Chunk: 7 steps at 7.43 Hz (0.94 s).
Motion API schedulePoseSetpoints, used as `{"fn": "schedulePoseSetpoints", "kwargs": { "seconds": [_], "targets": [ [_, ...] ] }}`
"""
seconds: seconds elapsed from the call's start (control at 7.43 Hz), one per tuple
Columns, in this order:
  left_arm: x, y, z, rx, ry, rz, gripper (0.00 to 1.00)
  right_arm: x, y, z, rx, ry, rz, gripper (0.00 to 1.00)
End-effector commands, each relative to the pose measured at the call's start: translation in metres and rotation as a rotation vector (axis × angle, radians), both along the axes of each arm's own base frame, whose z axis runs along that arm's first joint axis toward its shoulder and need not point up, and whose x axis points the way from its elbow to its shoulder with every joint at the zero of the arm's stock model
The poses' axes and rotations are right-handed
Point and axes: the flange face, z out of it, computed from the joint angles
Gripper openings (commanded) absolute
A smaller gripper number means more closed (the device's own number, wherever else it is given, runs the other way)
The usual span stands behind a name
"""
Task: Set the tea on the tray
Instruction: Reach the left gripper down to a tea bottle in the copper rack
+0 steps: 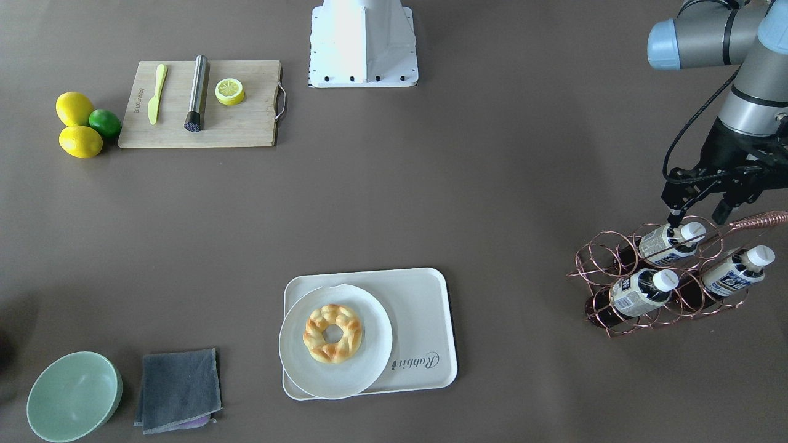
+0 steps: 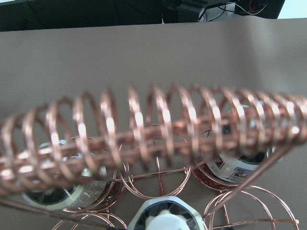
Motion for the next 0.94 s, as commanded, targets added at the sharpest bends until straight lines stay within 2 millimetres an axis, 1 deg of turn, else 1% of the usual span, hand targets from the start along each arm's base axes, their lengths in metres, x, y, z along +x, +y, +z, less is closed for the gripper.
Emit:
{"fn": "schedulePoseSetpoints", "kwargs": {
  "seconds": [0.0, 0.13, 0.27, 0.4, 0.54, 0.81],
  "targets": [
    [0.0024, -0.0065, -0.0016, 0.002, 0.000, -0.002, 0.71, 0.0000, 0.0038, 0.0006, 0.001, -0.001, -0.003, 1.00],
    [0.0023, -0.0063, -0.0023, 0.000, 0.004, -0.006, 0.57, -0.0006, 0.0031, -0.0009, 0.004, -0.001, -0.004, 1.00],
    [0.0005, -0.0063, -0.0037, 0.000, 0.006, -0.009, 0.34, 0.0001, 0.0032, -0.0015, 0.004, 0.001, -0.002, 1.00],
    [-0.0006, -0.0062, -0.0048, 0.000, 0.006, -0.011, 0.08, -0.0006, 0.0031, -0.0016, 0.002, -0.001, -0.001, 1.00],
    [-0.0006, -0.0062, -0.0046, -0.002, 0.005, -0.011, 0.00, -0.0006, 0.0031, -0.0031, 0.003, -0.001, 0.001, 1.00],
    [-0.0061, -0.0060, -0.0081, -0.001, 0.003, -0.011, 0.00, -0.0040, 0.0027, -0.0039, 0.002, -0.001, -0.005, 1.00]
  ]
}}
